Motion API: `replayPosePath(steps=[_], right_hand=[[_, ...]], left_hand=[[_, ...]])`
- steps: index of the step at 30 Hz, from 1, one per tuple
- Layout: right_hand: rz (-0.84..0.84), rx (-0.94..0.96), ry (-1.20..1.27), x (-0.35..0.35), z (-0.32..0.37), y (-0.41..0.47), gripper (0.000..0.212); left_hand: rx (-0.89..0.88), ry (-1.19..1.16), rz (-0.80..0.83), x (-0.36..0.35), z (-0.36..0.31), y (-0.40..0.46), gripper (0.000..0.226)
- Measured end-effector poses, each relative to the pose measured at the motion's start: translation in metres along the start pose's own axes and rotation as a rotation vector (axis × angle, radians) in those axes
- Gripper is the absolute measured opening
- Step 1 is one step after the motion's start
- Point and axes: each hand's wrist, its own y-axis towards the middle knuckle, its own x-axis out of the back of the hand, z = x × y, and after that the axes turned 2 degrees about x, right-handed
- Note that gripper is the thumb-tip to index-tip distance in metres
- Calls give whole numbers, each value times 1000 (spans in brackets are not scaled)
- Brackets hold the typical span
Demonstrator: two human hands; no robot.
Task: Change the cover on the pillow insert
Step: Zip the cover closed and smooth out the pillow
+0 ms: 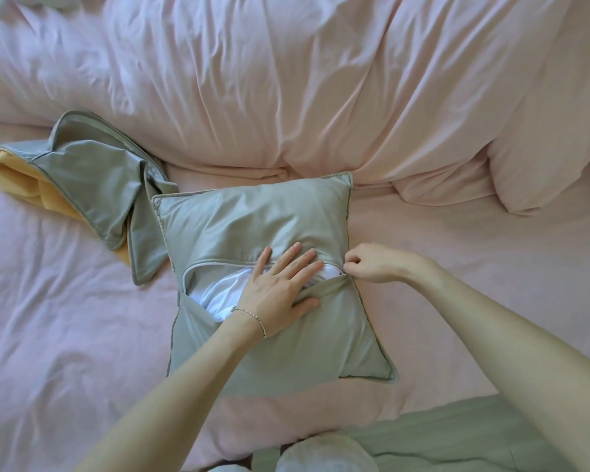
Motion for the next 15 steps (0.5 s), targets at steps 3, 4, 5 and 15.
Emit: replayPosePath(steps=[3,4,5,15], right_hand=[[-110,74,37,-10,-1,-7,26],[-158,104,-6,-13,3,-10,24],[-207,141,-67,-16,7,-13,25],[-432,395,871,-21,67,-19,22]], left_hand=[[26,-48,-2,0,0,-1,73],[33,-52,34,1,1,0,72],[32,-43,81,3,1,1,71],[125,-269,-510,59,6,-36,44]])
